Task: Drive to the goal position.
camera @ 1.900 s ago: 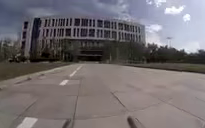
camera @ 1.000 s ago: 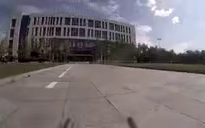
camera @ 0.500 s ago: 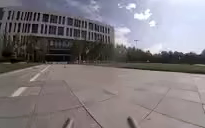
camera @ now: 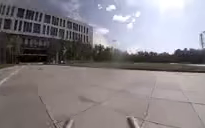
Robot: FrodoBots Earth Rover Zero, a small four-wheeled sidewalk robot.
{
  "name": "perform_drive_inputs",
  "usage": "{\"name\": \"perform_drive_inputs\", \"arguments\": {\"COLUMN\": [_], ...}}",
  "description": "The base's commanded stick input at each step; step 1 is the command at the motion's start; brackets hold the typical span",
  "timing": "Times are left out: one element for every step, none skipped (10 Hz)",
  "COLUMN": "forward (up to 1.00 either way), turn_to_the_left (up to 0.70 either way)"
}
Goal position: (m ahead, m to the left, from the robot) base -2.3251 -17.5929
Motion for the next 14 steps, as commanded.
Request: {"name": "perform_drive_inputs", "arguments": {"forward": [0.7, 0.7, 0.7, 0.7, 0.7, 0.7, 0.7, 0.7, 0.7, 0.7, 0.7, 0.7, 0.7, 0.7], "turn_to_the_left": [-0.35, -0.35, -0.35, -0.35, -0.35, -0.35, -0.35, -0.35, -0.35, -0.35, -0.35, -0.35, -0.32, -0.14]}}
